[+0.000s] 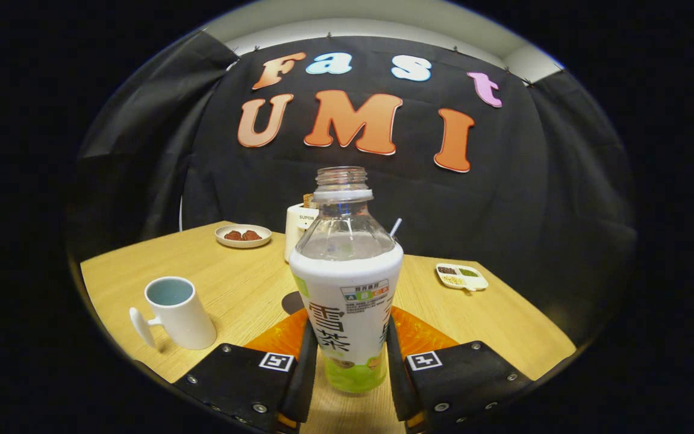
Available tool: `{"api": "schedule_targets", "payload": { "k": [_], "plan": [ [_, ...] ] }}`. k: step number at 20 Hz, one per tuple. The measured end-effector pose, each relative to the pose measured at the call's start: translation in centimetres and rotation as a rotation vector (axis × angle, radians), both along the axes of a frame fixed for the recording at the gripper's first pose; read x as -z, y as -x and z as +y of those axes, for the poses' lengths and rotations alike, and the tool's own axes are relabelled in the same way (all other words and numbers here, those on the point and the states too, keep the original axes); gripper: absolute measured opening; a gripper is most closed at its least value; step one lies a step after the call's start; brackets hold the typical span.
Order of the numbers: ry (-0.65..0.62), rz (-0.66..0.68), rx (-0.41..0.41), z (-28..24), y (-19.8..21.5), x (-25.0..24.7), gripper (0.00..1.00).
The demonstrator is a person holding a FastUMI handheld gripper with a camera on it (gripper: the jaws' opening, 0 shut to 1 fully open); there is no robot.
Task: Take the bottle from table, then pour the juice into the cup, finally place the bottle on the coaster
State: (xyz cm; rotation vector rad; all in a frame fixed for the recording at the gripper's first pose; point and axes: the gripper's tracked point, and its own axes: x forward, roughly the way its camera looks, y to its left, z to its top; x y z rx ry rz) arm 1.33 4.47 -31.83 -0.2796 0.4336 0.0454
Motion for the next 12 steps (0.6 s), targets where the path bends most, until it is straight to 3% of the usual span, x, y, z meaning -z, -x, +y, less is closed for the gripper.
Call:
{"api": "schedule_targets", "payload": {
  "k": [12],
  "plan": [
    [0.562,-0.090,-0.179,3.2,-1.0,-0.9,0.53]
  ]
}}
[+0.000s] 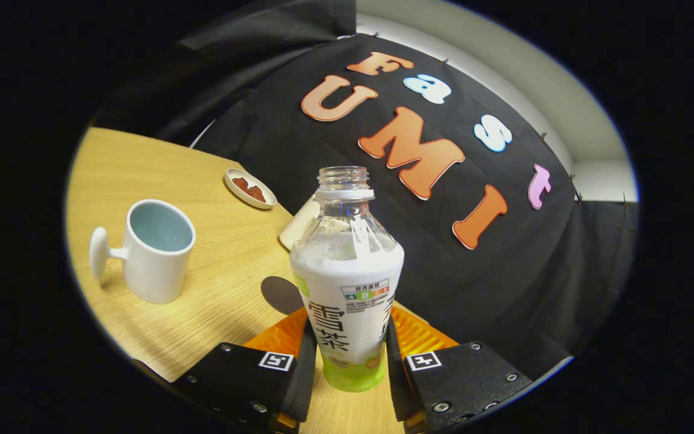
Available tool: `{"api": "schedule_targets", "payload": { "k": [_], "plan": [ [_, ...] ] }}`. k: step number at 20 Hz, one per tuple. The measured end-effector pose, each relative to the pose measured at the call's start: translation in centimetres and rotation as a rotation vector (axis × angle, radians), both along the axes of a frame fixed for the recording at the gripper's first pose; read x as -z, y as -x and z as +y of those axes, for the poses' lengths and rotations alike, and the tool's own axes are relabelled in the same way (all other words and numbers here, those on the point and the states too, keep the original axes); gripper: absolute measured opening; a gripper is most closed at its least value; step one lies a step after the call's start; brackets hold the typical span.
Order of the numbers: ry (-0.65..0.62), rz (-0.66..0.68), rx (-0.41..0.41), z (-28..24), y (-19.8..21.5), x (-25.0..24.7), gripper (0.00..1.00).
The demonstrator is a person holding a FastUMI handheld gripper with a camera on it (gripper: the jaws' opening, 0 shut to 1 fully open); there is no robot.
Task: Take the bottle from table, then pour the juice into the cup, finally place the bottle on the coaster
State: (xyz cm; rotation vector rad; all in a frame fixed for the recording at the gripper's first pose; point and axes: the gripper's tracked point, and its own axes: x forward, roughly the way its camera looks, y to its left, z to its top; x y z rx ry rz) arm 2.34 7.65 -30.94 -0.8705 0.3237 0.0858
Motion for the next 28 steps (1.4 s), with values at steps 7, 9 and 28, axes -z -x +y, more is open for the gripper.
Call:
{"api": "schedule_targets", "payload": {
  "k": [7,9,28],
  "plan": [
    [0.275,-0.096,-0.101,1.6,-0.7,-0.6,0.53],
    [0.315,-0.102,-0.126,2.3,-0.9,-0.5,0.53],
    [0.704,-0.211,-0.308,5.8,-1.4,0.4,0.53]
  ]
}}
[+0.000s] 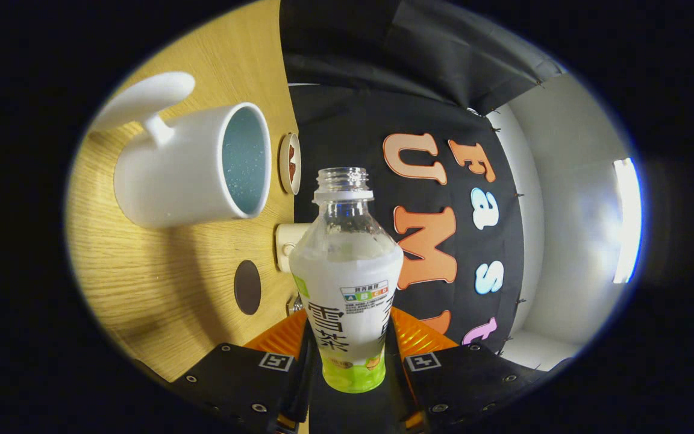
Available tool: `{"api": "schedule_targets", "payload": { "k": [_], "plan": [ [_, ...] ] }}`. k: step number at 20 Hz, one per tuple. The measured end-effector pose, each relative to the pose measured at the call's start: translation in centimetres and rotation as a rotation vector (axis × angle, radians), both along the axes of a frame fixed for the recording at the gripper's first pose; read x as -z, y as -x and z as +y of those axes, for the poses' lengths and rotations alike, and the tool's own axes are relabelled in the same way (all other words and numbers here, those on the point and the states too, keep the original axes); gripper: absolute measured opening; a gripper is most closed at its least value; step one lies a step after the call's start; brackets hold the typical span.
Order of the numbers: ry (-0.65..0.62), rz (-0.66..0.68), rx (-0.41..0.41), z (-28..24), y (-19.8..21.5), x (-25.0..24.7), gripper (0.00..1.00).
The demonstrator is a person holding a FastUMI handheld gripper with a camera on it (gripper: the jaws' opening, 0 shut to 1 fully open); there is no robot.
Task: Take the bottle from table, then pour the juice into the cup, finally place the bottle on the coaster
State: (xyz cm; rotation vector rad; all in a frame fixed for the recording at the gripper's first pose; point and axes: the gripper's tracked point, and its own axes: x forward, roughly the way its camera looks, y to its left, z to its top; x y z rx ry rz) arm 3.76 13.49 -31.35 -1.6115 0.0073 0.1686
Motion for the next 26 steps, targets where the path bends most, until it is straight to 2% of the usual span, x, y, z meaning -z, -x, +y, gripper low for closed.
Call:
{"api": "schedule_targets", "payload": {
  "k": [6,26],
  "plan": [
    [0.084,-0.042,-0.037,0.2,-0.1,-0.6,0.53],
    [0.209,-0.109,-0.073,0.0,-1.0,-2.3,0.53]
  ]
}}
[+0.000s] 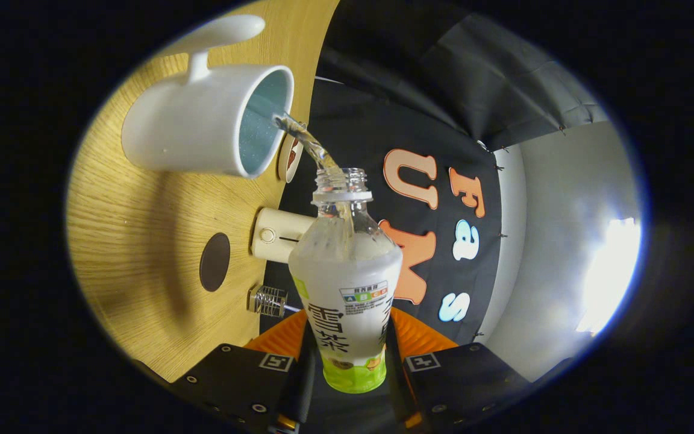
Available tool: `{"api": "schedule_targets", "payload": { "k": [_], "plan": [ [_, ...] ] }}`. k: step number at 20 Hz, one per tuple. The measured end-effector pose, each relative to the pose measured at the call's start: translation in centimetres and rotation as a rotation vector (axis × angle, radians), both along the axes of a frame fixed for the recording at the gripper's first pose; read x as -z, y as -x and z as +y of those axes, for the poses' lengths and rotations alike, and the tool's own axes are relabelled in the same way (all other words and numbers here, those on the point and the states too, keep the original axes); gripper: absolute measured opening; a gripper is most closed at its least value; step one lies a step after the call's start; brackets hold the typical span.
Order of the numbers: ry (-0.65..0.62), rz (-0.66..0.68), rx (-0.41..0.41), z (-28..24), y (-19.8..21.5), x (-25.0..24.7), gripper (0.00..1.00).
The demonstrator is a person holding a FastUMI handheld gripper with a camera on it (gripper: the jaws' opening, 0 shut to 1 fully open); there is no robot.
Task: Take the bottle from table, then pour the juice into the cup, finally place the bottle on the coaster
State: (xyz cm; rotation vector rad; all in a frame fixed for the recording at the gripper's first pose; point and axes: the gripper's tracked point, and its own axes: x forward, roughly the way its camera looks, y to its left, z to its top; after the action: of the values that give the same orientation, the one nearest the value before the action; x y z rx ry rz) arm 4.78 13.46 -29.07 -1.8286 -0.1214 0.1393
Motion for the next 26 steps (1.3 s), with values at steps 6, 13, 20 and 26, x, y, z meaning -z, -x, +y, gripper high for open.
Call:
{"api": "schedule_targets", "payload": {
  "k": [6,13,20,26],
  "plan": [
    [0.013,-0.005,-0.002,-0.1,-0.1,-0.1,0.53],
    [0.044,-0.016,-0.026,0.4,-0.1,-0.3,0.53],
    [0.078,-0.018,-0.044,1.1,0.0,-0.2,0.53],
    [0.099,-0.028,-0.066,1.9,-0.1,-0.8,0.53]
  ]
}}
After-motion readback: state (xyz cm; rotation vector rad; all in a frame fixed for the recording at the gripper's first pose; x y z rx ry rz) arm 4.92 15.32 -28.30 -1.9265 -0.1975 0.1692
